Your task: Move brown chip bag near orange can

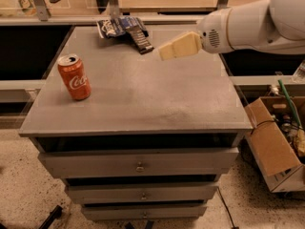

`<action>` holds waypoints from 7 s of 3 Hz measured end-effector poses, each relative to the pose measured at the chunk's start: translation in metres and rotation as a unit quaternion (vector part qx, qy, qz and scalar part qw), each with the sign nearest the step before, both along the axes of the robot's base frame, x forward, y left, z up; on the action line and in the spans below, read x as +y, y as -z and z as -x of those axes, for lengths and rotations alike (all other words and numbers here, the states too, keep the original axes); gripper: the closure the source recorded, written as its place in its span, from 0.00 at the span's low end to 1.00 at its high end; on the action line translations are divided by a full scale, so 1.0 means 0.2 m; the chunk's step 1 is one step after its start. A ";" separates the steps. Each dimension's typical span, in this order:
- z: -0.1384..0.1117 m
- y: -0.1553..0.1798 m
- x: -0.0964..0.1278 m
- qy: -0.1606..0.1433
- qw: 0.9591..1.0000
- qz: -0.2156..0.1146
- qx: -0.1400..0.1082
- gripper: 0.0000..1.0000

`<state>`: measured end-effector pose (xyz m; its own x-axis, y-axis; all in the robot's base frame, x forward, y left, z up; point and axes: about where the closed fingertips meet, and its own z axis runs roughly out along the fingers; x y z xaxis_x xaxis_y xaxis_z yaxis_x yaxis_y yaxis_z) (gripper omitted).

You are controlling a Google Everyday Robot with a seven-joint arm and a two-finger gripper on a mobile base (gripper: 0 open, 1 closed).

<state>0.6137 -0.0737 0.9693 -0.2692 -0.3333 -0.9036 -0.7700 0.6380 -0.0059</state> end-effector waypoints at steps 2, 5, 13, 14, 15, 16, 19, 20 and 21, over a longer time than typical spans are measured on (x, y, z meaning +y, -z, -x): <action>-0.39 0.10 0.17 0.017 0.998 0.052 0.041 0.00; -0.75 0.23 0.40 0.094 0.992 0.078 0.020 0.00; -1.31 0.32 0.51 0.154 0.977 0.126 -0.082 0.00; -1.35 0.29 0.54 0.139 0.981 0.094 -0.098 0.00; -1.39 0.28 0.57 0.133 0.982 0.083 -0.107 0.00; -1.43 0.27 0.60 0.126 0.984 0.063 -0.113 0.00; -1.55 0.36 0.73 0.085 0.991 0.022 -0.102 0.00; -1.57 0.37 0.78 0.066 0.992 0.015 -0.102 0.00; -1.58 0.39 0.85 0.040 0.994 0.019 -0.103 0.00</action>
Offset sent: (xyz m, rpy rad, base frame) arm 0.1300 0.0494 -0.0349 -0.1681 0.1377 -0.0567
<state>0.9306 0.0959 0.8909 -0.1073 -0.3527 -0.9296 -0.6962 0.6941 -0.1830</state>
